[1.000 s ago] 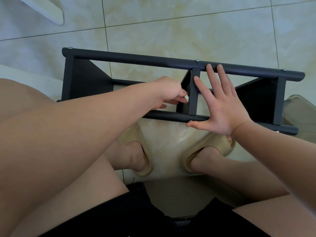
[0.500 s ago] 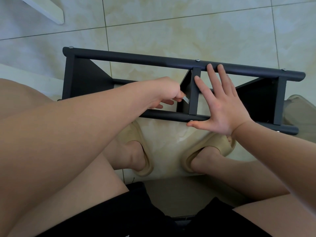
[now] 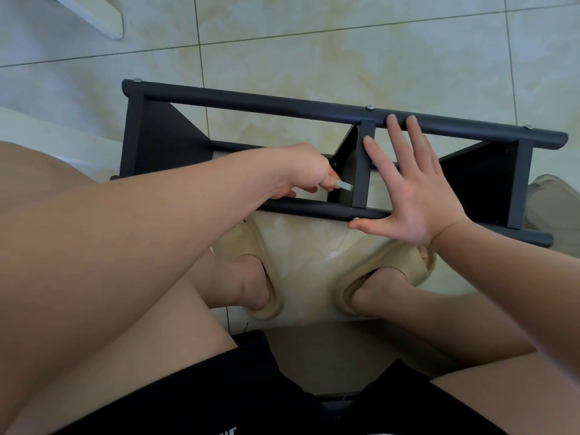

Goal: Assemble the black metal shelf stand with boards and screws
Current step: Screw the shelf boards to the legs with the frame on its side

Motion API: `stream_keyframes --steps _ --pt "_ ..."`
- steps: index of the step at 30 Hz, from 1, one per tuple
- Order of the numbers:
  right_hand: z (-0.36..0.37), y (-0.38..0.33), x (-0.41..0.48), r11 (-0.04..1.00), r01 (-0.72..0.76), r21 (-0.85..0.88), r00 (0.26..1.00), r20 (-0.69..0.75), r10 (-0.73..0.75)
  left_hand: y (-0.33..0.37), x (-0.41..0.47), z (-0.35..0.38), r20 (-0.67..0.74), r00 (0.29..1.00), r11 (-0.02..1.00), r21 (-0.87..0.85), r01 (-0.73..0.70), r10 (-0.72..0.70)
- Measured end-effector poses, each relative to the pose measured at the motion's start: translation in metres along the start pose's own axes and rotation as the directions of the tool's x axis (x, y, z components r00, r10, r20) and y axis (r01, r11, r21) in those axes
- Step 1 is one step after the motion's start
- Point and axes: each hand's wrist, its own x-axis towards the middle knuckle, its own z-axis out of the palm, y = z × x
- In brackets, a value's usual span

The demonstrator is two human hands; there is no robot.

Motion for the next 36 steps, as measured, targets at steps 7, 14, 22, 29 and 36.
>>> stream_keyframes --steps 7,14,22,29,36 --pt "0.0 0.0 -0.001 1.0 0.003 -0.002 1.0 0.001 -0.003 -0.003 -0.001 0.0 0.014 0.999 0.994 0.098 -0.053 0.052" --pt "0.0 0.0 0.0 1.0 0.003 0.003 1.0 0.004 -0.003 -0.004 -0.003 0.001 0.043 0.992 0.975 0.185 -0.125 0.119" --pt "0.0 -0.002 -0.002 1.0 -0.003 -0.009 0.998 0.056 0.004 0.013 -0.007 -0.021 -0.139 0.965 0.81 0.577 -0.102 0.221" --pt "-0.019 -0.002 0.003 0.996 -0.052 -0.076 0.977 0.202 0.066 0.043 -0.025 -0.057 -0.35 0.871 0.833 0.541 -0.112 0.344" --pt "-0.075 0.026 0.055 0.991 -0.126 -0.037 0.94 0.315 0.131 0.062 -0.016 -0.085 -0.328 0.905 0.885 0.454 -0.1 0.27"
